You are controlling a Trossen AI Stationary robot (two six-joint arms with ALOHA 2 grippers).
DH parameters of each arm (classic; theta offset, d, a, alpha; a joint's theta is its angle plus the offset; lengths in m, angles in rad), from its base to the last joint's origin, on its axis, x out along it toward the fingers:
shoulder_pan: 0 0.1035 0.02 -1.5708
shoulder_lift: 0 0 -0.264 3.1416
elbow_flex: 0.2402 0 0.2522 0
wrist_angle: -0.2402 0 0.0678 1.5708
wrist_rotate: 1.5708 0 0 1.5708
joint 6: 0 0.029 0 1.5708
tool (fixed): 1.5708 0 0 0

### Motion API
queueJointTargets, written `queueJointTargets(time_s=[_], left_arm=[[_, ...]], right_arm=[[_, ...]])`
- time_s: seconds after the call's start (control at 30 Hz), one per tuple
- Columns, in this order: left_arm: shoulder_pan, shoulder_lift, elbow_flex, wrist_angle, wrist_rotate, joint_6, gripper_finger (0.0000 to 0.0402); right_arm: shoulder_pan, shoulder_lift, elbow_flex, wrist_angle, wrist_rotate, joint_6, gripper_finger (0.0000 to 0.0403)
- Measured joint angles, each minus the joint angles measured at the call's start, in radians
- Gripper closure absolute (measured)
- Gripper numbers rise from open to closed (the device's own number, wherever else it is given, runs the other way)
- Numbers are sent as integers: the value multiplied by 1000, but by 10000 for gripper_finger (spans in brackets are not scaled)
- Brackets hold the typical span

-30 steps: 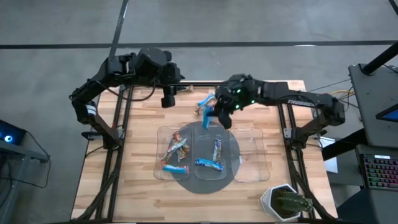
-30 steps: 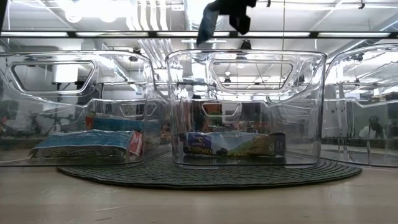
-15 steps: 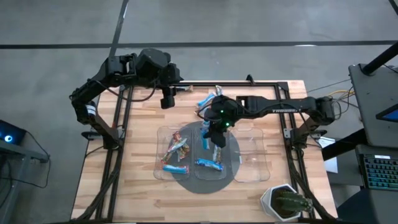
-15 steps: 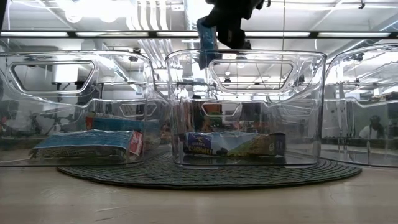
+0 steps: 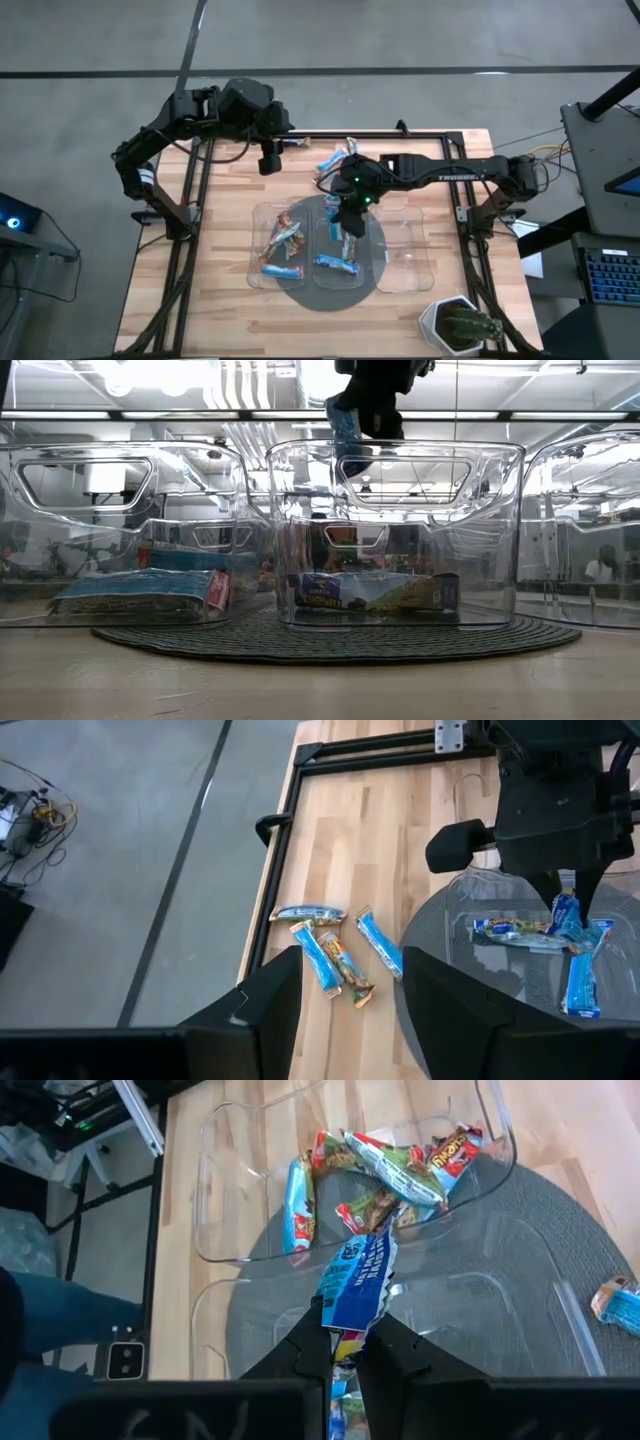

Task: Pick and place Granola Bars by type
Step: Put the blue granola bar into the middle transparent bin, then put the yellow granola bar into the right transparent bin

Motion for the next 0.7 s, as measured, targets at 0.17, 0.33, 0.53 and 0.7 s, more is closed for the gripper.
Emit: queueJointTargets(time_s=[0.17,0.33,0.53,0.7], left_arm=[[0,0,0,0,0,-1,245],[0,0,0,0,0,-6,245],[0,0,0,0,0,-9,245],[0,0,0,-2,0,-11,245]], right_arm=[[0,0,0,-16,0,0,368],[0,0,0,-20,1,27,321],[0,0,0,-19,2,46,270],[3,-1,0,-16,2,51,249]])
